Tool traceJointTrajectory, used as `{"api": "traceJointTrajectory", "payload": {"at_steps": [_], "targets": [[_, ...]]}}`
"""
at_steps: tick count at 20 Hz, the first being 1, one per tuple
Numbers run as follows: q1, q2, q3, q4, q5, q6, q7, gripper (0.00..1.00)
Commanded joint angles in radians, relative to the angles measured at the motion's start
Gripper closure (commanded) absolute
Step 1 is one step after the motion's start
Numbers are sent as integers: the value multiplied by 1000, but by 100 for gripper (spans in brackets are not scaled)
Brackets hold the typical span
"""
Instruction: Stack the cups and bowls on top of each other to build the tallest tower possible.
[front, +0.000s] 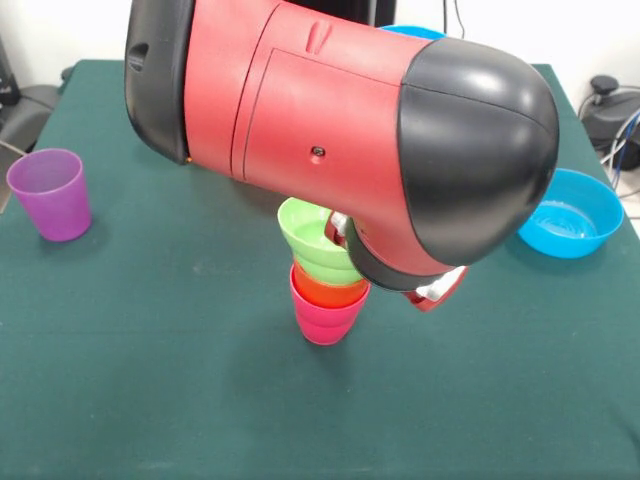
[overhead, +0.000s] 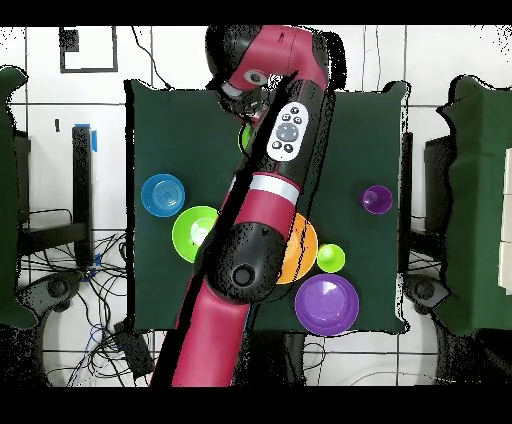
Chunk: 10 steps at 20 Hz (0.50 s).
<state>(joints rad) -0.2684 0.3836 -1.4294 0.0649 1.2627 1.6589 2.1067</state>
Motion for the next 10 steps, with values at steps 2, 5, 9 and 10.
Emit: {"api": "traceJointTrajectory", "payload": {"at_steps": [2,5,9,10], "targets": [[-2,1,-15,-15,-30,-37,-135,100],[-2,1,-16,-15,-31,-35,-137,100],[-10,4,-33,-24,-7,-17,-150,0],[-11,5,-35,-25,-2,-12,-153,0]]}}
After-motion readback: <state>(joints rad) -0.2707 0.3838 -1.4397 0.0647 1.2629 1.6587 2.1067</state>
